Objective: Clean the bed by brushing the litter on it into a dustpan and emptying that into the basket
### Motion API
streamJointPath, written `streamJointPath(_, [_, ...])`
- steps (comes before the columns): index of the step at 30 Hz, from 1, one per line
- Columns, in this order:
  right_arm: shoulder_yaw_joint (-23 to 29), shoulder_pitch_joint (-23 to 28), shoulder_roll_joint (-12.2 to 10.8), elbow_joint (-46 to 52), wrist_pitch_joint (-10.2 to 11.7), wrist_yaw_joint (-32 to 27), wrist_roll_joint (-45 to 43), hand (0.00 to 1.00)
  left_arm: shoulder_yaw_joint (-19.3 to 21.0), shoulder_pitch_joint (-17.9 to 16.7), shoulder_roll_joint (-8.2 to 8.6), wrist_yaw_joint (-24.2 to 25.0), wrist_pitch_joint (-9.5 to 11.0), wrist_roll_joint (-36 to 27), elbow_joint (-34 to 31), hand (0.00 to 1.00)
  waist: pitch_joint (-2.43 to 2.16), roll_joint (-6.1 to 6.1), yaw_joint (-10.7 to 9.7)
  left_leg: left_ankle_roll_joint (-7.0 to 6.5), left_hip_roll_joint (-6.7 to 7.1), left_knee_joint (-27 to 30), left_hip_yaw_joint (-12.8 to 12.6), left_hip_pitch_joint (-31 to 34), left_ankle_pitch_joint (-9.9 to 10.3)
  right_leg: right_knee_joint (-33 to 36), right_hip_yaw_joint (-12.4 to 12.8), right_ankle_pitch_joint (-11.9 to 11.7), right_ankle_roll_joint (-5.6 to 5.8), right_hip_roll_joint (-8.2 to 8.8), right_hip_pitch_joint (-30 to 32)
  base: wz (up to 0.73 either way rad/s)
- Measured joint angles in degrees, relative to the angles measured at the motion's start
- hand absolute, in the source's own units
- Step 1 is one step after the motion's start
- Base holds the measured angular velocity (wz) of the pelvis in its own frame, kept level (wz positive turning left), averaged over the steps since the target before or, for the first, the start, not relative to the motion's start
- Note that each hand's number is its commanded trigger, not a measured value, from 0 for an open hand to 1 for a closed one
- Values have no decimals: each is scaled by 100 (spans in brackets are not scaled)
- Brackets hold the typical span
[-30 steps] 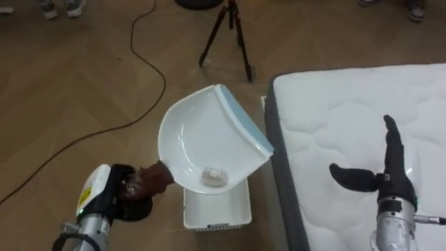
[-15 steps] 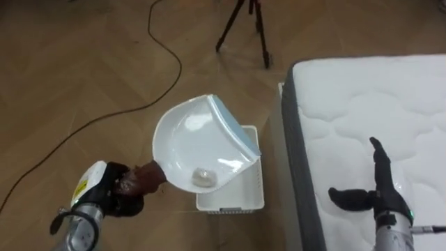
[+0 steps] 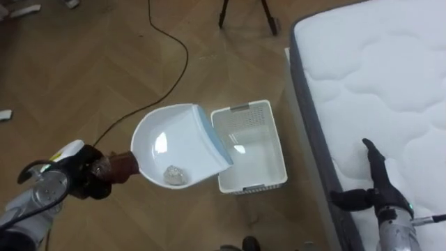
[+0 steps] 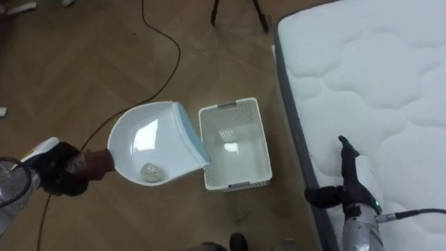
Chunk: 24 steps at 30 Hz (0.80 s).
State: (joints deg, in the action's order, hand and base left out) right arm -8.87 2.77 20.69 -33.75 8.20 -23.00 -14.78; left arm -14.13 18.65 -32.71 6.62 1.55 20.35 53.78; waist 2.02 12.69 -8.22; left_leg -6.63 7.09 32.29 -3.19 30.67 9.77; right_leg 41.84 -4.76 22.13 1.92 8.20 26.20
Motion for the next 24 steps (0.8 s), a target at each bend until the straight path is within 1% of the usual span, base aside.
streamJointPath(1, [0, 1, 15, 8, 15, 0, -30, 0, -18, 17, -8, 48, -28, -6, 10, 100, 2, 39, -42, 0, -3, -7, -22, -10, 0, 1, 1, 5, 0, 7, -4, 3])
streamJointPath(2, [2, -14, 26, 31, 53, -6, -87, 0, -77, 67, -44, 138, -69, -11, 37, 100, 9, 107, -110, -19, -26, -57, -161, -33, -10, 31, 6, 26, 1, 51, 13, 0])
streamJointPath(3, [-3, -55, 25, 44, 51, -11, -139, 0, -252, 186, -118, 221, -101, -16, 160, 100, 12, 145, -166, -35, -23, -92, -286, -43, -17, 115, 53, 65, 15, 94, 69, 0])
streamJointPath(4, [-13, -96, 23, 43, 47, -7, -143, 0, -327, 235, -165, 273, -121, -18, 214, 100, 12, 158, -190, -40, -17, -103, -334, -43, -18, 163, 113, 83, 29, 97, 107, -12])
streamJointPath(5, [-55, -155, 20, 43, 46, 5, -162, 0, -466, 272, -267, 328, -155, -19, 316, 100, 13, 203, -279, -47, -4, -114, -406, -42, -14, 234, 172, 112, 24, 131, 171, -14])
streamJointPath(6, [-59, -201, 23, 94, 47, 25, -167, 0, -608, 358, -318, 424, -238, -19, 441, 100, 30, 292, -367, -52, -1, -117, -434, -42, -11, 258, 189, 123, 25, 139, 187, -11])
streamJointPath(7, [-67, -200, 21, 127, 58, 46, -177, 0, -701, 409, -397, 525, -296, -13, 489, 100, 57, 375, -456, -53, 1, -131, -468, -47, -11, 287, 238, 134, 32, 132, 212, -7])
streamJointPath(8, [-66, -215, 21, 147, 57, 59, -186, 0, -737, 428, -432, 554, -305, -14, 532, 100, 56, 412, -478, -53, 2, -148, -490, -48, -13, 297, 276, 137, 36, 125, 236, -13])
streamJointPath(9, [-66, -225, 26, 276, 49, 80, -197, 0, -772, 441, -507, 608, -319, -13, 575, 100, 56, 492, -526, -54, 2, -189, -544, -47, -22, 317, 332, 143, 40, 122, 285, -13])
streamJointPath(10, [-66, -220, 26, 339, 48, 85, -198, 0, -786, 462, -539, 651, -343, -4, 609, 100, 56, 538, -558, -53, 2, -205, -561, -49, -24, 321, 347, 147, 41, 123, 296, -17])
streamJointPath(11, [-73, -217, 16, 369, 50, 114, -234, 0, -865, 538, -604, 721, -408, 23, 705, 100, 52, 569, -582, -46, 10, -269, -627, -113, -30, 341, 417, 166, 39, 128, 296, -20])
streamJointPath(13, [-109, -221, 28, 442, 43, 200, -334, 0, -881, 667, -771, 836, -470, 63, 845, 100, 53, 578, -639, -37, 33, -342, -759, -221, -34, 419, 539, 224, 36, 142, 298, -18])
streamJointPath(14, [-116, -213, 43, 475, 43, 210, -361, 0, -920, 707, -831, 863, -495, 65, 854, 100, 56, 587, -657, -29, 44, -370, -773, -234, -40, 431, 570, 237, 41, 143, 308, -9])
streamJointPath(16, [-129, -188, 134, 634, 45, 259, -373, 0, -1154, 883, -1083, 925, -578, 65, 893, 100, 55, 641, -672, -23, 52, -436, -860, -244, -47, 470, 668, 247, 37, 142, 387, -13])
streamJointPath(17, [-128, -174, 164, 672, 45, 257, -371, 0, -1201, 925, -1126, 929, -613, 72, 899, 100, 53, 665, -679, -23, 52, -447, -872, -249, -47, 467, 677, 247, 37, 142, 390, -13])
streamJointPath(19, [-126, -168, 186, 736, 43, 247, -379, 0, -1312, 1033, -1290, 941, -657, 254, 908, 100, 58, 705, -704, -24, 41, -486, -956, -288, -46, 465, 719, 255, 29, 142, 385, -9])
streamJointPath(21, [-131, -167, 182, 736, 45, 239, -400, 0, -1315, 1066, -1366, 939, -662, 490, 909, 100, 60, 703, -709, -23, 43, -522, -998, -333, -46, 467, 759, 263, 25, 141, 374, -10])
streamJointPath(22, [-131, -166, 174, 736, 47, 204, -401, 0, -1315, 1076, -1386, 937, -696, 564, 910, 100, 61, 706, -713, -23, 41, -521, -1021, -346, -45, 474, 774, 269, 22, 141, 375, -8])
streamJointPath(24, [-131, -167, 173, 747, 48, 185, -404, 0, -1315, 1102, -1388, 936, -745, 665, 910, 100, 74, 715, -713, -22, 35, -513, -1036, -345, -45, 475, 775, 270, 21, 139, 381, 0])
